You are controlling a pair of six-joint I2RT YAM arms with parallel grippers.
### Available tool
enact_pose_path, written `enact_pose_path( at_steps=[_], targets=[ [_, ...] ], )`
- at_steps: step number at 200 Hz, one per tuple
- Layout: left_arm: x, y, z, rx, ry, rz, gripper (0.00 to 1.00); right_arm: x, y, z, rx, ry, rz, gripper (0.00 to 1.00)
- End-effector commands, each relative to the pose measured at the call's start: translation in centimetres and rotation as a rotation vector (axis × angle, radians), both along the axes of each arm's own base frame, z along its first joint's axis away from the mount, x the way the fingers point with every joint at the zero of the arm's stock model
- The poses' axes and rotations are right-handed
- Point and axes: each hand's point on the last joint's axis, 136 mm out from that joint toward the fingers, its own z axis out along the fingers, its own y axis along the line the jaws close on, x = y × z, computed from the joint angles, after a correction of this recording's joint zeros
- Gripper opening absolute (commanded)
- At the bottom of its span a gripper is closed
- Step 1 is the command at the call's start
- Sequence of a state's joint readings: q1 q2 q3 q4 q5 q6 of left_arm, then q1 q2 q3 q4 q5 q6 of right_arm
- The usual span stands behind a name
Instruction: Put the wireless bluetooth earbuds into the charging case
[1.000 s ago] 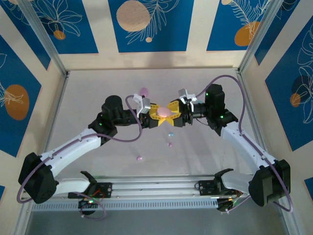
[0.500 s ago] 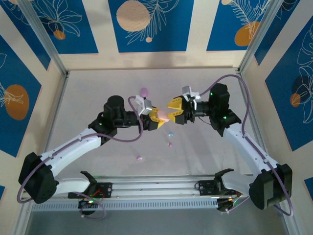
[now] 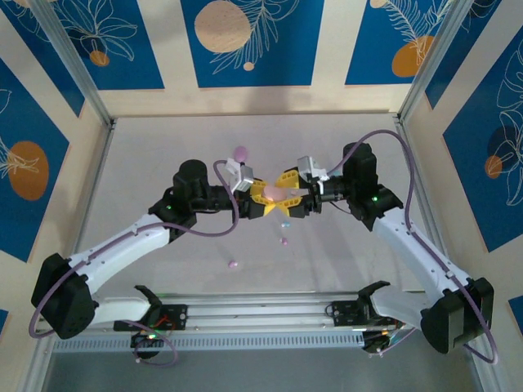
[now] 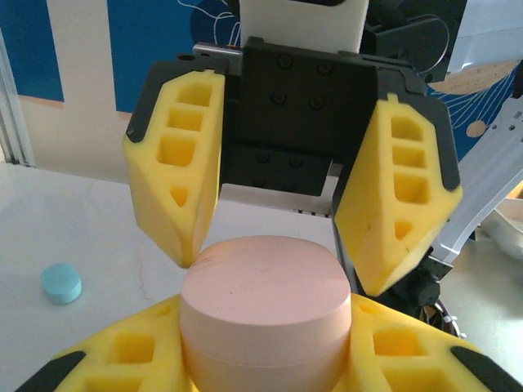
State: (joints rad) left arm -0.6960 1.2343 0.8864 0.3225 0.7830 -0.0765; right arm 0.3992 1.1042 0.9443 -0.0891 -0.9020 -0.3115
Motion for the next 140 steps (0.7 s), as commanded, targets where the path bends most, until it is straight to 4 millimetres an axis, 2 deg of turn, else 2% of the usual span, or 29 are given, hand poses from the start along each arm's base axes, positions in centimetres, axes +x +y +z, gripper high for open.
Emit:
enact_pose_path(
  at_steps=[1, 53, 102, 140],
  targets=[
    [-0.4, -0.1, 0.7, -0.036, -0.009, -0.036, 0.22, 0.2, -0.2, -0.2, -0.029, -0.077, -0.033, 0.57],
    [-0.9, -0.1, 0.7, -0.035, -0.012, -0.057, 0.22, 1.4, -0.4, -0.5, -0.037, -0.099, -0.105, 0.48],
    [-1.5, 0.0, 0.7, -0.026, -0.013, -0.091, 0.22, 2.2, -0.7, -0.6, -0.046, -0.097, -0.149, 0.46],
    [-1.7, 0.1, 0.7, -0.017, -0.015, -0.096, 0.22, 1.9, -0.9, -0.9, -0.052, -0.115, -0.137, 0.46]
  ],
)
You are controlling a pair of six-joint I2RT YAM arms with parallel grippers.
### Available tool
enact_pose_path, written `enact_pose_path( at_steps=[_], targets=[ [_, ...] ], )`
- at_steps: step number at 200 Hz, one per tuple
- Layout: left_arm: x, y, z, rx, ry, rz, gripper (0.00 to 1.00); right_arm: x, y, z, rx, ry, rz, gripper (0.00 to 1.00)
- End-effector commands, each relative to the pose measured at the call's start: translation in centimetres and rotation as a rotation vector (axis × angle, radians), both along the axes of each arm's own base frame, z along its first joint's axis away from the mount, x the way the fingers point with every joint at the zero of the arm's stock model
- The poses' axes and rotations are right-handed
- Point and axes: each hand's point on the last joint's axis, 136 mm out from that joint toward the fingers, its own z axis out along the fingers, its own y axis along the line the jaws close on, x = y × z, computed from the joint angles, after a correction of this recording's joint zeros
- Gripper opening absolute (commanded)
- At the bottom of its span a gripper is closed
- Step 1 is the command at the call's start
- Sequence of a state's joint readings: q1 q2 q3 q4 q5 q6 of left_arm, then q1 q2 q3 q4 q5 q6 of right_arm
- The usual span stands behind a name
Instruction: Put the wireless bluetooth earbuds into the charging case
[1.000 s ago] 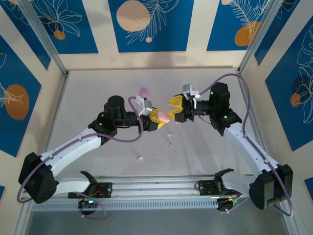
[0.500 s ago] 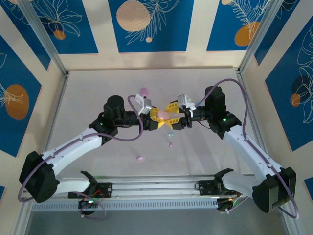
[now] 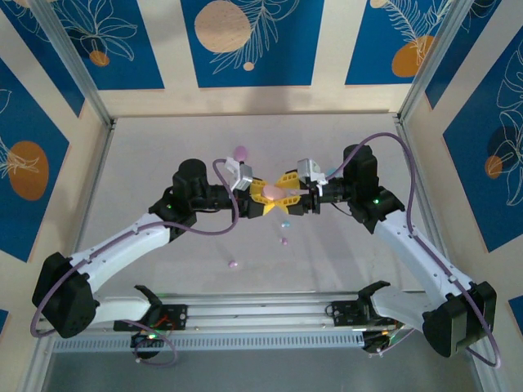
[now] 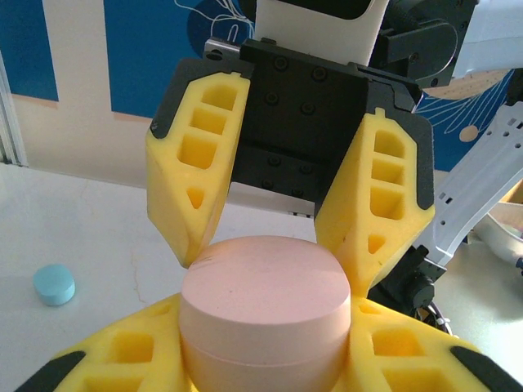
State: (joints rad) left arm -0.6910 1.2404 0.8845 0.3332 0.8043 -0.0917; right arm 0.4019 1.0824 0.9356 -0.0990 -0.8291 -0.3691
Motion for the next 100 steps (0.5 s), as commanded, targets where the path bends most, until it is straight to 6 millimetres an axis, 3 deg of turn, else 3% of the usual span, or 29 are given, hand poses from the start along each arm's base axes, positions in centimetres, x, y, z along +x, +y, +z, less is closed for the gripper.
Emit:
enact_pose_path(
  at_steps=[1, 100],
  targets=[
    [-1.62, 0.08, 0.73, -0.013, -0.03, -0.081, 0.22, 1.31, -0.65, -0.6, -0.029, -0.046, -0.08, 0.46],
    [-1.65, 0.14, 0.86, -0.011, -0.037, -0.079, 0.22, 1.44, -1.21, -0.9, -0.046, -0.049, -0.094, 0.46]
  ],
)
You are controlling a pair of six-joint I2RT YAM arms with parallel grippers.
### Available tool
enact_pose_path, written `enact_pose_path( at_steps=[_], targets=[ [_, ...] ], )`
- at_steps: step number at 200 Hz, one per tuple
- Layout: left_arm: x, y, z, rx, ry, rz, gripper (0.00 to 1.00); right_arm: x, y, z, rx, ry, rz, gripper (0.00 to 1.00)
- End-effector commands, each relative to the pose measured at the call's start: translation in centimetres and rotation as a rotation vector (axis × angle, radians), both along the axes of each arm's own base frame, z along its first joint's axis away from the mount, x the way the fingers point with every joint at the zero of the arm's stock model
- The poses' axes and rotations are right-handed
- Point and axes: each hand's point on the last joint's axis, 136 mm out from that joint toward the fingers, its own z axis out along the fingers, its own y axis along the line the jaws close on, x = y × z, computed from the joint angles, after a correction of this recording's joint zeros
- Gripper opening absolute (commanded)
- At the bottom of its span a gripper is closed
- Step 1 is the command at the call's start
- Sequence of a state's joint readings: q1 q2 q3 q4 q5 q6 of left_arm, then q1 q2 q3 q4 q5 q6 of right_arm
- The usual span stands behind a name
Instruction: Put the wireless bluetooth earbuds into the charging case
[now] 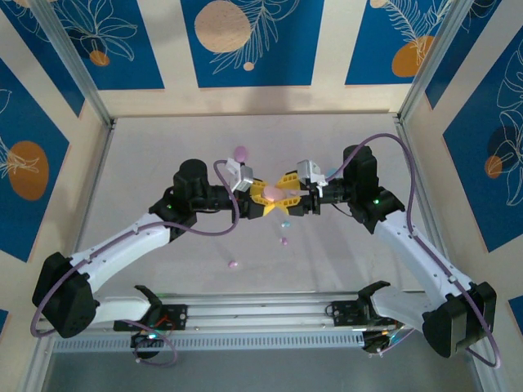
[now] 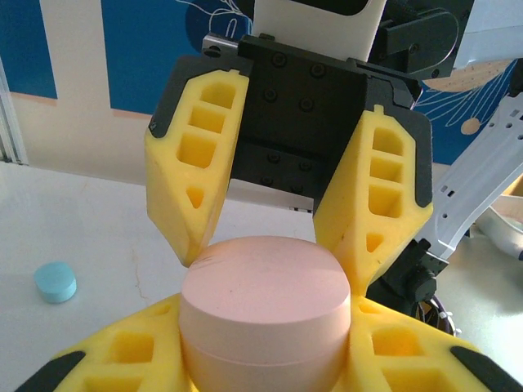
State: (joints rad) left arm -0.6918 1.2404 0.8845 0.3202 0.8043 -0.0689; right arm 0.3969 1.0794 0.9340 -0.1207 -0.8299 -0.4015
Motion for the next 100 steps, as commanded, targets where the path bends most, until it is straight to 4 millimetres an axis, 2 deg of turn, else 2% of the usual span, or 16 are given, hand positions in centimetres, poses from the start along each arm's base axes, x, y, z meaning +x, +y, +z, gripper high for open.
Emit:
enact_pose_path(
  at_steps=[1, 45, 100],
  targets=[
    [-1.6, 0.1, 1.1, -0.02, -0.024, -0.077, 0.22, 1.5, -1.0, -0.6, -0.036, -0.037, -0.097, 0.46],
    [-1.6, 0.0, 1.0, -0.016, -0.011, -0.086, 0.22, 2.6, -1.2, 0.2, -0.007, -0.049, -0.161, 0.46],
    [-1.8, -0.1, 1.3, -0.027, -0.004, -0.099, 0.22, 3.6, -1.2, 0.1, -0.017, -0.083, -0.219, 0.45]
  ],
)
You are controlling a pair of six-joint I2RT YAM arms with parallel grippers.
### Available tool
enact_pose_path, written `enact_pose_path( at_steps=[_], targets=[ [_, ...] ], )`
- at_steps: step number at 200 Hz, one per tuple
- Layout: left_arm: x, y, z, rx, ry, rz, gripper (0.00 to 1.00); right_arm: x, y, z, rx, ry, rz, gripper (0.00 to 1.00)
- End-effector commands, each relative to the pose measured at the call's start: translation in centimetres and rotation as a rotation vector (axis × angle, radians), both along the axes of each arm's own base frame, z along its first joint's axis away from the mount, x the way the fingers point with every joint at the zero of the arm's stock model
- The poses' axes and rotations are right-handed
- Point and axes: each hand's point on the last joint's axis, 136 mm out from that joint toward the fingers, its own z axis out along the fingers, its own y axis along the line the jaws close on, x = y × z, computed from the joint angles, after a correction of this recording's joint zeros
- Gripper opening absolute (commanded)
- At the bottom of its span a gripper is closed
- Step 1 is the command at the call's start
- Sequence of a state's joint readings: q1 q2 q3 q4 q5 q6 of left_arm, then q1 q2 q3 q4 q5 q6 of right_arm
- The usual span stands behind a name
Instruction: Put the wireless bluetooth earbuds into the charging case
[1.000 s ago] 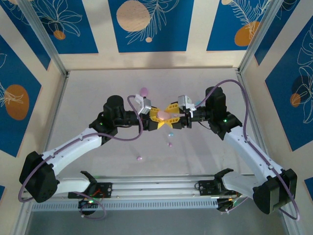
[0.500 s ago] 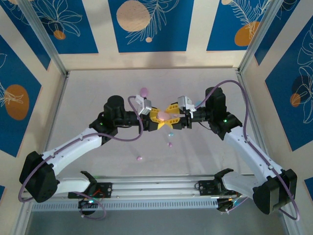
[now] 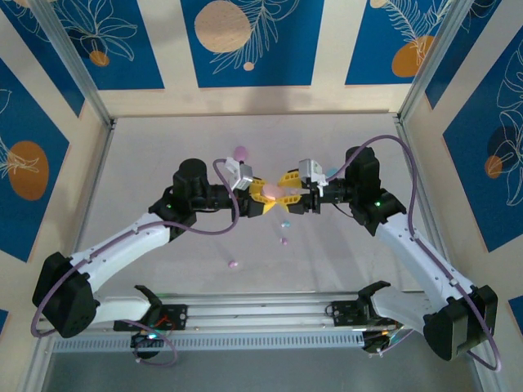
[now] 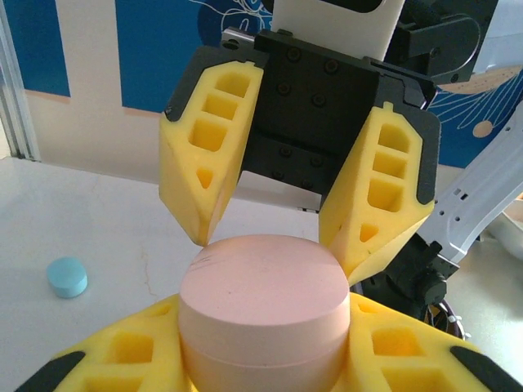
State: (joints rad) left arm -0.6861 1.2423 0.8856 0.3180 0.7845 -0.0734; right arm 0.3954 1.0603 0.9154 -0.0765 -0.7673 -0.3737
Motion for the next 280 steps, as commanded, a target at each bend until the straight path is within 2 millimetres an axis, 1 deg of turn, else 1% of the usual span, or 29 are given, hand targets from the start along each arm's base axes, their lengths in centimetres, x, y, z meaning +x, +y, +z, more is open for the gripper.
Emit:
enact_pose_path(
  at_steps=[1, 57, 120, 145, 205, 237, 257, 280],
  targets=[
    [-2.3, -0.2, 1.4, -0.031, -0.009, -0.125, 0.22, 2.8, -0.9, -0.1, -0.019, -0.061, -0.155, 0.45],
    [-2.4, -0.2, 1.3, -0.026, -0.007, -0.128, 0.22, 3.1, -1.0, 0.4, -0.005, -0.064, -0.174, 0.43],
    [-2.4, -0.1, 1.2, -0.022, -0.006, -0.126, 0.22, 3.2, -0.9, 0.3, 0.001, -0.038, -0.175, 0.42],
    [-2.4, -0.1, 1.0, -0.016, -0.005, -0.126, 0.21, 3.2, -0.9, 0.3, 0.004, -0.029, -0.174, 0.4],
    [-2.4, -0.1, 1.2, -0.017, -0.011, -0.124, 0.22, 3.9, -1.1, -0.1, -0.01, 0.01, -0.202, 0.39],
    [-2.4, -0.1, 1.0, -0.013, -0.007, -0.125, 0.21, 4.2, -1.4, 0.5, 0.022, 0.048, -0.215, 0.38],
    [-2.4, -0.1, 1.0, -0.012, -0.006, -0.125, 0.21, 4.7, -1.6, 0.3, 0.014, 0.064, -0.244, 0.37],
    [-2.4, -0.1, 1.0, -0.014, -0.009, -0.124, 0.21, 4.7, -1.6, 0.1, 0.003, 0.08, -0.245, 0.37]
  ],
)
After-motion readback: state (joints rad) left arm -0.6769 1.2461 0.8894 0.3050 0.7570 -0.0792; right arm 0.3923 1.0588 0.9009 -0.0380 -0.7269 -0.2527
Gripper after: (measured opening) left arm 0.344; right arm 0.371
